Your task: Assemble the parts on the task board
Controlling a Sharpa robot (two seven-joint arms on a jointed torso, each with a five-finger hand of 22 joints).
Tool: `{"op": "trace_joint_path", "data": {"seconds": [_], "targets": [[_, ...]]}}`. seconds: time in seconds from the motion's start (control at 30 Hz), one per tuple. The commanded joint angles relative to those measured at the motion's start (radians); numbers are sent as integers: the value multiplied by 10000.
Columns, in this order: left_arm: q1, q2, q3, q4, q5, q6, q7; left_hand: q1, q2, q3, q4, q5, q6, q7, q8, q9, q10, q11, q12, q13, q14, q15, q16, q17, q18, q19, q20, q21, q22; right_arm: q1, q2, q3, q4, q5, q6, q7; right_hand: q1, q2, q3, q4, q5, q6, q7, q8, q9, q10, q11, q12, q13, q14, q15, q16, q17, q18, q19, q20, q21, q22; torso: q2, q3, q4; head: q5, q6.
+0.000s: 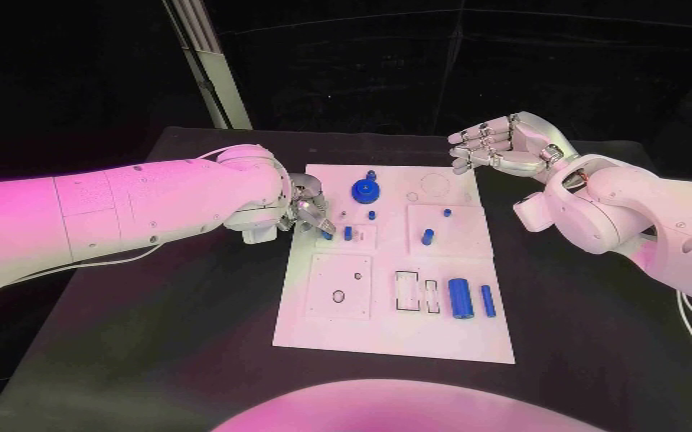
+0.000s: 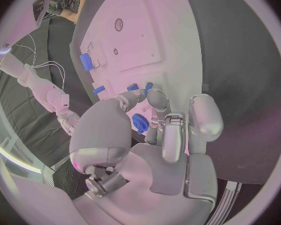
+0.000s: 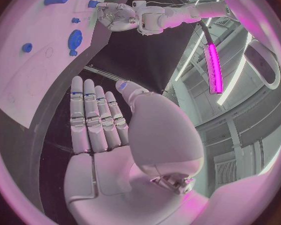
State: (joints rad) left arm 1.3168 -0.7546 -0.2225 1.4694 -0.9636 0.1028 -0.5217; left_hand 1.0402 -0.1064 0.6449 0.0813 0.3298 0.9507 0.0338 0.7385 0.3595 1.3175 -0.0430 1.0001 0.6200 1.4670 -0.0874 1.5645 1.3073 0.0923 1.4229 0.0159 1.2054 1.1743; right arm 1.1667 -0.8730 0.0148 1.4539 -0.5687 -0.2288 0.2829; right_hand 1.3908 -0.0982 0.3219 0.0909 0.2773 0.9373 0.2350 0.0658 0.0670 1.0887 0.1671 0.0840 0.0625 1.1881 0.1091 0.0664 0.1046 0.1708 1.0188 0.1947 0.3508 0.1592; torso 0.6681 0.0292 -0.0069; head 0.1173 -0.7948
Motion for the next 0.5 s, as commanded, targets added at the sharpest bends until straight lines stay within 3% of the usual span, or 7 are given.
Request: {"op": "trace_joint_path", "data": {"seconds": [0.03,0.23,0.37,0.5], "targets": [[-47,31,-38,1,-33,491,-166,-122,-3,946,-919,-20,28,-64,26,-27,102,-11,59,54,1038,-80,63,2634,27,72,2,25,21,18,14,6,14,96,130,63,-71,25,-11,-51,52,-78,1,-31,-9,-54,0,-38,-8,-88,2,-33,-12,82,-5,73,-37,-17,-3,-4,1,-2,-13],[-47,42,-38,-31,-38,504,-207,-408,-34,694,-767,-41,112,-93,-18,-90,131,-27,141,179,1038,-88,63,2634,19,85,-4,45,55,19,21,6,15,101,135,57,-84,25,-14,-57,54,-89,5,-33,-9,-68,6,-41,-9,-103,9,-36,-26,79,-10,79,-53,-28,4,-3,-1,-3,-24],[-47,52,-39,-39,-202,406,-195,-945,26,68,-273,-87,255,-112,-75,-172,164,-34,210,262,1038,-92,63,2634,9,105,-10,76,102,19,25,6,52,102,140,39,-133,29,-32,-100,56,-154,34,-40,-14,-149,39,-57,-9,-211,50,-49,-95,68,-46,109,-138,-80,9,-3,4,-14,-8],[-47,74,-39,-52,-277,375,-192,-1031,28,-278,-168,-78,308,-137,-139,-240,167,-54,257,343,1038,-114,63,2634,9,114,-27,82,120,19,37,6,83,103,170,20,-150,36,-40,-125,54,-187,47,-40,-14,-187,54,-61,-8,-263,68,-49,-128,64,-60,123,-179,-106,10,-7,6,-19,-13]]}}
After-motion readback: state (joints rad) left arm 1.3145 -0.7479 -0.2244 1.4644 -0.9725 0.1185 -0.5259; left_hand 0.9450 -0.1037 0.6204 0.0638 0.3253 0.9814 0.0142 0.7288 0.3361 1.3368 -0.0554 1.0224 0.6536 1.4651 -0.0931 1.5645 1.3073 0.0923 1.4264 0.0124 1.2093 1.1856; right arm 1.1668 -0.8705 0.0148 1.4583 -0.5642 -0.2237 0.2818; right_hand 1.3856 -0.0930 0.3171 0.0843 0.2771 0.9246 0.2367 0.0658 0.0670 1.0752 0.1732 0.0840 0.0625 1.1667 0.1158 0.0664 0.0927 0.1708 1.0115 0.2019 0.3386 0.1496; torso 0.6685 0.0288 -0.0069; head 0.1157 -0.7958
